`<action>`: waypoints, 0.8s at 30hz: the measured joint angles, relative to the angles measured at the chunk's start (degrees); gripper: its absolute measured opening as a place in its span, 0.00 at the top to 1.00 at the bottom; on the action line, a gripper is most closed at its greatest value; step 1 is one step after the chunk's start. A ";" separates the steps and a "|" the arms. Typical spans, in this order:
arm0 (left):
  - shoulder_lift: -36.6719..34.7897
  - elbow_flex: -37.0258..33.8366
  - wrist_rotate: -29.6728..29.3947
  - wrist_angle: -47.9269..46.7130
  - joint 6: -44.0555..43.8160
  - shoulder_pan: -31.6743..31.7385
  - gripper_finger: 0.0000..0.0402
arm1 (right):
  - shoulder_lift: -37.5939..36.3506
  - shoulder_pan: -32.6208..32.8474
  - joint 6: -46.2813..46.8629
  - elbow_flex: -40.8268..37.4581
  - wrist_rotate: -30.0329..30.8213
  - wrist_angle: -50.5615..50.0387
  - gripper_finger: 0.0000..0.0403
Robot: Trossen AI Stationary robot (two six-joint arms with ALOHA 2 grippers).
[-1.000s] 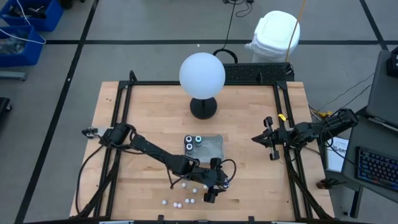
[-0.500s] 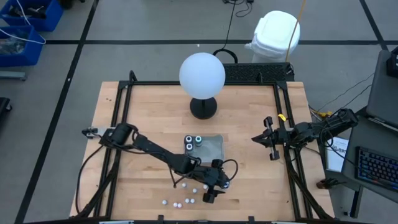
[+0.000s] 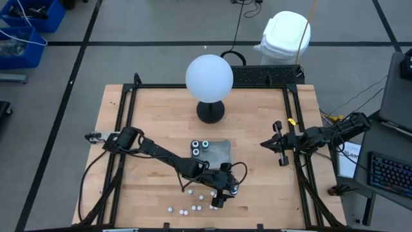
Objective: Pick & Place food coloring
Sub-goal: Put the large blue food coloring bottle into the gray bin
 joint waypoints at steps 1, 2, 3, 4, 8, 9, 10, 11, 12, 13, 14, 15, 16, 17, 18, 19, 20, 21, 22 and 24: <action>0.00 0.00 -0.01 -0.26 -0.31 0.12 0.32 | 0.00 0.00 0.00 0.00 0.01 0.00 1.00; 0.00 0.00 -0.03 -0.44 -0.31 0.16 0.32 | -0.02 0.00 0.01 0.00 0.02 0.00 1.00; 0.00 0.00 -0.03 -0.61 -0.33 0.16 0.32 | -0.02 0.00 0.01 0.00 0.02 -0.02 1.00; 0.00 0.00 -0.05 -0.72 -0.33 0.20 0.32 | 0.00 0.00 0.01 0.00 0.04 -0.02 1.00; 0.00 0.00 -0.05 -1.40 -0.46 0.14 0.32 | -0.02 -0.01 0.03 0.00 0.07 -0.13 1.00; 0.00 0.00 -0.03 -1.84 -0.46 0.14 0.32 | -0.01 0.00 0.17 0.00 0.07 -0.13 1.00; 0.00 0.00 -0.03 -2.17 -0.46 0.10 0.32 | -0.02 0.00 0.65 0.00 0.08 -0.11 1.00; 0.02 0.00 -0.03 -2.30 -0.46 0.10 0.32 | -0.02 0.00 1.21 0.00 0.08 -0.09 1.00; 0.02 0.00 -0.03 -2.27 -0.46 0.11 0.32 | -0.01 0.00 1.74 0.00 0.05 -0.07 1.00; 0.02 0.00 -0.04 -2.17 -0.46 0.15 0.32 | -0.02 0.00 2.22 0.00 0.01 -0.10 1.00; 0.02 0.00 -0.03 -2.09 -0.46 0.14 0.32 | -0.01 0.00 2.62 0.00 -0.02 -0.22 1.00; 0.02 0.00 -0.03 -2.15 -0.46 0.14 0.32 | -0.02 0.00 2.81 0.00 -0.02 -0.48 1.00; 0.02 0.00 -0.04 -2.28 -0.41 0.15 0.32 | -0.02 0.00 2.79 0.00 -0.02 -0.83 1.00; 0.02 0.00 -0.04 -2.32 -0.29 0.16 0.32 | 0.00 0.00 2.77 -0.02 -0.02 -1.08 1.00; 0.02 0.00 -0.05 -2.32 -0.20 0.14 0.32 | 0.00 0.00 2.74 -0.02 -0.04 -1.12 1.00; 0.02 0.00 -0.05 -2.38 -0.07 0.14 0.32 | 0.00 0.00 2.74 -0.02 -0.04 -0.99 1.00; 0.02 0.02 -0.05 -2.66 -0.03 0.14 0.32 | 0.00 0.00 2.74 -0.02 -0.04 -0.76 1.00; 0.02 0.02 -0.05 -3.17 0.16 0.14 0.32 | -0.01 -0.01 2.77 -0.02 -0.04 -0.65 1.00; 0.02 0.02 -0.05 -3.61 0.50 0.15 0.32 | -0.02 0.00 2.81 -0.02 -0.04 -0.62 1.00; 0.02 0.02 -0.03 -4.51 1.45 0.14 0.32 | 0.00 0.00 2.81 -0.02 -0.07 -0.65 1.00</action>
